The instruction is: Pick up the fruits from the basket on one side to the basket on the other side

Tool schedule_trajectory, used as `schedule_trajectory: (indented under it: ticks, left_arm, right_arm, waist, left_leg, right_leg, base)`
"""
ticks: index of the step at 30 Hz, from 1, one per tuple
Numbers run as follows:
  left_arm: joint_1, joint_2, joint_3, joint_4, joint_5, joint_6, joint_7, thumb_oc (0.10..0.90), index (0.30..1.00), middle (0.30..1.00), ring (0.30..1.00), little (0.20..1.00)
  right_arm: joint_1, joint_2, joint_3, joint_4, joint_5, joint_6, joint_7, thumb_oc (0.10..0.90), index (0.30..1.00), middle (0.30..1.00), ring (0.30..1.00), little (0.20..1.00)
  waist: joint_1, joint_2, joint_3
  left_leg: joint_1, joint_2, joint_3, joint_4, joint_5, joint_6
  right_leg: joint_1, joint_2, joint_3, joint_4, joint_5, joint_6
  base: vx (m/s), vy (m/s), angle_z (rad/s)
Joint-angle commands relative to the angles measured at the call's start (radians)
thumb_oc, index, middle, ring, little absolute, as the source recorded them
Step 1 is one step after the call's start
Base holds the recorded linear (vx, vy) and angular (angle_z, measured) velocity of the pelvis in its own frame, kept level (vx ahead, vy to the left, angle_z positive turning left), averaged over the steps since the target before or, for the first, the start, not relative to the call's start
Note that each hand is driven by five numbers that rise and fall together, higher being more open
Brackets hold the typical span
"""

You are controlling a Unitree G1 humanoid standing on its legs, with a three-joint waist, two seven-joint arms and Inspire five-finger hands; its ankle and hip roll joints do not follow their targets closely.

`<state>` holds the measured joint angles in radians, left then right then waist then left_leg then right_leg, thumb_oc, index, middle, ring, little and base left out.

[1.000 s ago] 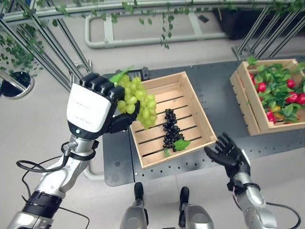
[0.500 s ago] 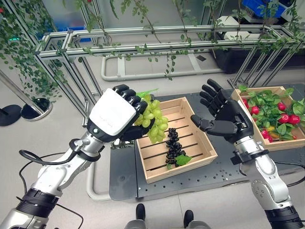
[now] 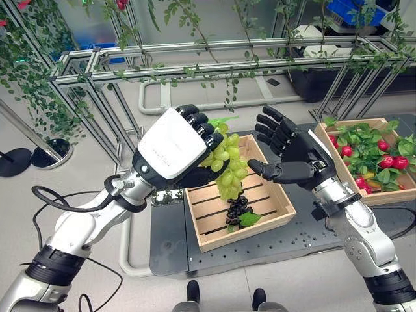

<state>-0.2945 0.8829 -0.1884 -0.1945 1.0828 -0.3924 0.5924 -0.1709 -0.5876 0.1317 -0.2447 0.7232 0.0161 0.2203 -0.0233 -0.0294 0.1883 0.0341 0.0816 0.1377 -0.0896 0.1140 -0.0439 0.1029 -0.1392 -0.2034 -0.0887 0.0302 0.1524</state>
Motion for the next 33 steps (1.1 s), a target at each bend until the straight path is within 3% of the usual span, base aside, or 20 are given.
schedule_trajectory:
  ticks: [1, 9, 20, 31, 33]
  left_arm:
    - [-0.168, -0.037, -0.005, -0.032, -0.139, -0.002, 0.051, 0.4, 0.3, 0.3, 0.3, 0.3]
    - [-0.214, -0.089, -0.041, -0.072, -0.077, -0.04, 0.039, 0.4, 0.3, 0.3, 0.3, 0.3]
    - [-0.211, -0.099, -0.023, -0.081, -0.084, -0.065, 0.029, 0.4, 0.3, 0.3, 0.3, 0.3]
    - [-0.21, -0.161, -0.048, -0.11, -0.118, -0.176, -0.034, 0.4, 0.3, 0.3, 0.3, 0.3]
    - [-0.215, -0.161, -0.06, -0.11, -0.135, -0.181, -0.06, 0.4, 0.3, 0.3, 0.3, 0.3]
  right_arm:
    - [-0.099, -0.031, 0.034, -0.066, 0.075, -0.052, 0.044, 0.8, 0.9, 0.9, 0.9, 0.9]
    - [-0.153, 0.023, 0.148, -0.018, 0.11, 0.067, 0.049, 0.8, 0.9, 0.9, 0.9, 0.9]
    - [-0.136, 0.031, 0.166, 0.02, 0.205, 0.154, 0.055, 0.8, 0.9, 0.9, 0.9, 0.9]
    - [-0.126, 0.111, 0.211, 0.046, 0.261, 0.164, 0.031, 0.8, 0.9, 0.9, 0.9, 0.9]
    - [-0.125, 0.124, 0.215, 0.045, 0.272, 0.165, 0.027, 0.4, 0.3, 0.3, 0.3, 0.3]
  waist:
    - [0.013, -0.004, -0.157]
    - [0.016, -0.006, -0.171]
    - [0.015, -0.012, -0.182]
    - [0.02, -0.01, -0.184]
    - [0.021, -0.009, -0.185]
  left_leg:
    - [0.107, 0.017, 0.017, 0.002, -0.176, -0.039]
    - [0.114, 0.021, 0.02, 0.002, -0.176, -0.04]
    - [0.116, 0.02, 0.021, 0.002, -0.173, -0.039]
    - [0.117, 0.02, 0.014, 0.002, -0.173, -0.036]
    - [0.117, 0.02, 0.014, 0.002, -0.174, -0.036]
  right_leg:
    - [0.002, -0.018, -0.015, 0.001, -0.011, 0.006]
    - [0.005, -0.018, -0.008, 0.001, -0.013, 0.004]
    - [0.005, -0.02, -0.008, 0.001, -0.01, 0.006]
    - [0.007, -0.018, -0.003, 0.001, -0.011, 0.004]
    - [0.007, -0.019, -0.002, 0.001, -0.012, 0.004]
  base:
    - [0.0, 0.0, 0.0]
    - [0.02, -0.004, 0.0]
    - [0.0, 0.0, 0.0]
    - [0.0, 0.0, 0.0]
    - [0.0, 0.0, 0.0]
